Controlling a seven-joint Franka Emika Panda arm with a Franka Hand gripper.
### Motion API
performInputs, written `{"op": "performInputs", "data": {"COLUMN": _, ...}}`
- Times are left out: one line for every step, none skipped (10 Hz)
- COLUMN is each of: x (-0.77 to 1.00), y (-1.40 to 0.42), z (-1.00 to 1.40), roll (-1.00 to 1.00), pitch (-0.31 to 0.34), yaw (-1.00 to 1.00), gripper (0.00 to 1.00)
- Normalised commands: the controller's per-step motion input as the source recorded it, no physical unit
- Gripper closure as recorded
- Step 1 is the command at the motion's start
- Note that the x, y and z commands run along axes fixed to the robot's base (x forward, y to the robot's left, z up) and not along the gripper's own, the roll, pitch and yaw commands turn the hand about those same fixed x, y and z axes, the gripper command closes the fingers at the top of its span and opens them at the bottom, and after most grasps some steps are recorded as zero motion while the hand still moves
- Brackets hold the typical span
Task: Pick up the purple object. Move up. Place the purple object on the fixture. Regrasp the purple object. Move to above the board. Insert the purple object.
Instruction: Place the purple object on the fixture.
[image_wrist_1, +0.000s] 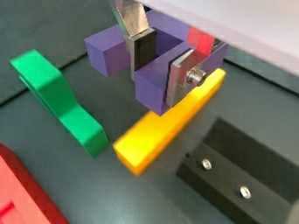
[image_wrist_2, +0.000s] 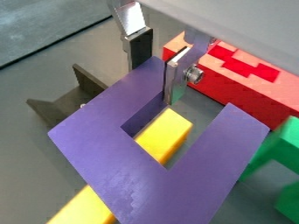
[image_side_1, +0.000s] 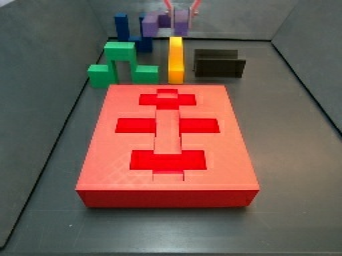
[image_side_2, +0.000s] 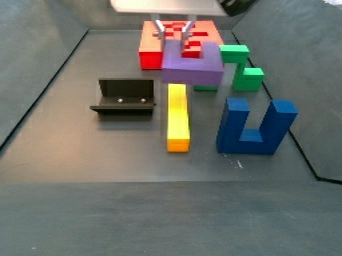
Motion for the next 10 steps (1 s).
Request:
{"op": "performInputs", "data": {"x": 1.00, "y": -0.04, "z": -0.04, "roll": -0.16, "pitch": 0.089, "yaw": -0.07, "gripper": 1.00}}
{"op": "performInputs", "data": {"x": 1.00, "y": -0.04, "z": -0.02, "roll": -0.29, "pitch": 0.000, "yaw": -0.05, "gripper": 1.00}}
{"op": "performInputs", "data": {"x": 1.00, "y": -0.03, "z": 0.00, "roll": -0.32, "pitch": 0.000, "yaw": -0.06, "gripper": 1.00}}
{"op": "performInputs", "data": {"x": 1.00, "y": 0.00, "z": 0.00, "roll": -0.33, "pitch": -0.029, "yaw": -0.07, "gripper": 1.00}}
{"op": "performInputs", "data": {"x": 1.00, "y": 0.00, "z": -0.02, "roll": -0.35, "pitch": -0.089, "yaw": -0.05, "gripper": 1.00}}
{"op": "performInputs", "data": {"x": 1.00, "y": 0.00, "z": -0.09, "roll": -0.54, "pitch": 0.000, "yaw": -0.07, "gripper": 1.00}}
{"op": "performInputs", "data": {"x": 1.00, "y": -0.05, "z": -0.15, "roll": -0.66, "pitch": 0.111, "yaw": -0.11, "gripper": 1.00}}
{"op": "performInputs", "data": {"x": 0.89, "y": -0.09, "z": -0.08, "roll": -0.73, "pitch": 0.180, "yaw": -0.12, "gripper": 1.00}}
{"op": "performInputs", "data": {"x": 0.82, "y": -0.13, "z": -0.02, "roll": -0.79, "pitch": 0.249, "yaw": -0.10, "gripper": 1.00}}
{"op": "performInputs", "data": {"x": 0.80, "y": -0.13, "z": -0.02, "roll": -0.80, "pitch": 0.269, "yaw": -0.11, "gripper": 1.00}}
